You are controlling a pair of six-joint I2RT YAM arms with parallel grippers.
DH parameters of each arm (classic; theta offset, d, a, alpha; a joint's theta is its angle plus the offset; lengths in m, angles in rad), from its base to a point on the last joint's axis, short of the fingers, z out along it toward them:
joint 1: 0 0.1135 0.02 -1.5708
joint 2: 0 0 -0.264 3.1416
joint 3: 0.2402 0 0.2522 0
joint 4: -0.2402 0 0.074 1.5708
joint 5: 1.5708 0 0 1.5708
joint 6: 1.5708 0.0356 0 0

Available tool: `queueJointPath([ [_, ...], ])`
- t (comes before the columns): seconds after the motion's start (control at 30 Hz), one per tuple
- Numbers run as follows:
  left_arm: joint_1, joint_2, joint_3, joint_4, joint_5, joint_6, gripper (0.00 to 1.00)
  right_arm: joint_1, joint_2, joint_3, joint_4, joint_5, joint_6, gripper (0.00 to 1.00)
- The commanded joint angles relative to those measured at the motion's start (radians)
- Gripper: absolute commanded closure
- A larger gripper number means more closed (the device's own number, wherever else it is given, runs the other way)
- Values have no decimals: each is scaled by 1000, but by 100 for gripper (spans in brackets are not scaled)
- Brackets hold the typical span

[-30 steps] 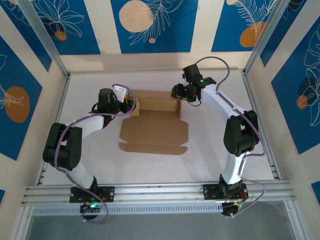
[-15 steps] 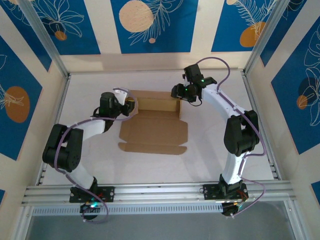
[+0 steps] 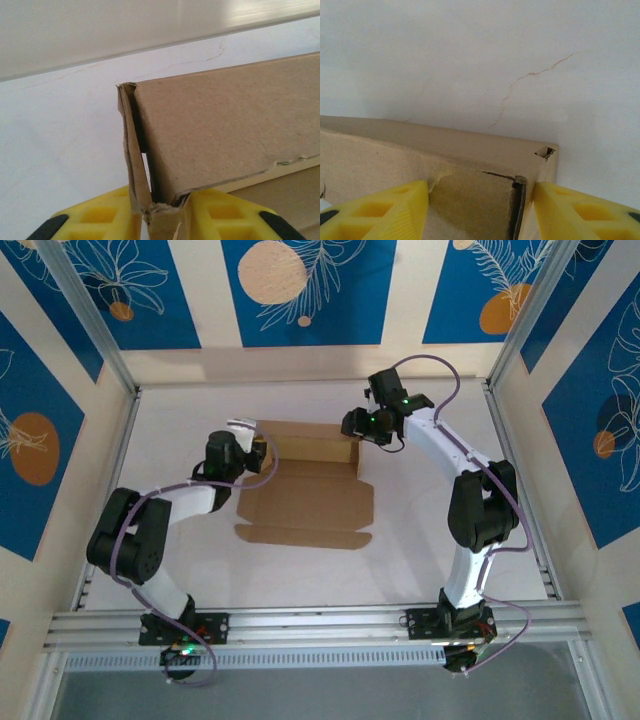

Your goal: Fold the paper box

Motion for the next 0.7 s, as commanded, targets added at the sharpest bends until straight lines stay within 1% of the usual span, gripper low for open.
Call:
queueJointPath([
  [0.0,-24,16,-22,49,-75,-14,78,10,6,-38,-65,-45,12,42],
  [0.07,-29,8,-23,52,-96,-17,82,9,4,-39,-66,-51,17,42],
  [0.17,-38,12,-25,54,-113,-17,83,7,-2,-43,-63,-66,26,42],
  [0.27,-49,29,-33,66,-124,-23,79,8,0,-48,-60,-75,34,42],
  [0.43,-69,54,-50,95,-151,-32,76,7,0,-57,-59,-81,35,41],
  [0.67,-74,73,-46,95,-169,-37,78,8,-2,-57,-59,-87,35,41],
])
